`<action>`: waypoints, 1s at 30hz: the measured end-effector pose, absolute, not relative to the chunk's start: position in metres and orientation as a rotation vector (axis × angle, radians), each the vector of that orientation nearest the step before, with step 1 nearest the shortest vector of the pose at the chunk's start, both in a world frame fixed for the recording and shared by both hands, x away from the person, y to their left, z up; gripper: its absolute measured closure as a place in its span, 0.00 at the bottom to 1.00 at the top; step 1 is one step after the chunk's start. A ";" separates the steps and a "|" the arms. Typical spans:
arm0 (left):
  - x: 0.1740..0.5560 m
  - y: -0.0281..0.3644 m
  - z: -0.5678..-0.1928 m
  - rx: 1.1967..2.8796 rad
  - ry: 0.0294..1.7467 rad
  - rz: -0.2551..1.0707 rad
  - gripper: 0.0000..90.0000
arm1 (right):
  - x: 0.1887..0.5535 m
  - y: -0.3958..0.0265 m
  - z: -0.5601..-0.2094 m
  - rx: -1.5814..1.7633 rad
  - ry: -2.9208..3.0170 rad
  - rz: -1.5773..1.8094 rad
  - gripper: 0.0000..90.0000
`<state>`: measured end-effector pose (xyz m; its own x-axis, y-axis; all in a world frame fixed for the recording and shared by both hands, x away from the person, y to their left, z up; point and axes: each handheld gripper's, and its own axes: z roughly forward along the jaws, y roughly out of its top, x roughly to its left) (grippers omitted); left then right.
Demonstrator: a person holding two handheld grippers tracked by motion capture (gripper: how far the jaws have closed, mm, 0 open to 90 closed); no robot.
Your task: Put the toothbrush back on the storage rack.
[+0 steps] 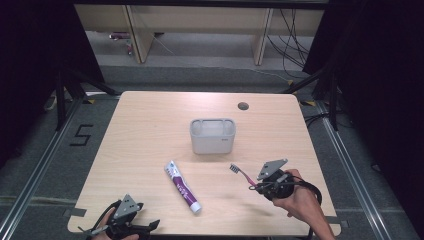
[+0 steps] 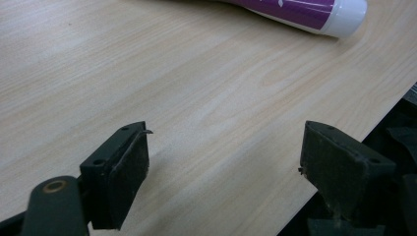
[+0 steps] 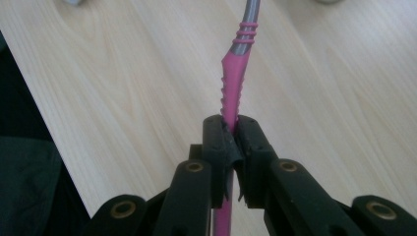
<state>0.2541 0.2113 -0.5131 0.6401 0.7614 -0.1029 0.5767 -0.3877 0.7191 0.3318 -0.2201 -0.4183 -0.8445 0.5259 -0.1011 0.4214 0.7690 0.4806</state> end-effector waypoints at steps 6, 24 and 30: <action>0.254 0.211 -0.513 2.107 1.039 0.315 0.20 | 0.334 -0.223 -0.412 0.803 2.668 0.787 0.93; 0.254 0.212 -0.513 2.109 1.042 0.315 0.20 | 0.347 -0.225 -0.400 0.843 2.471 1.096 0.93; 0.254 0.212 -0.513 2.109 1.039 0.314 0.20 | 0.356 -0.222 -0.396 0.844 2.392 1.197 0.93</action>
<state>0.2540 0.2115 -0.5134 0.6402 0.7613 -0.1027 0.5770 -0.3883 0.7186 0.3557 -0.2221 -0.3964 -0.7680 0.6397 -0.0324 0.3577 0.4704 0.8067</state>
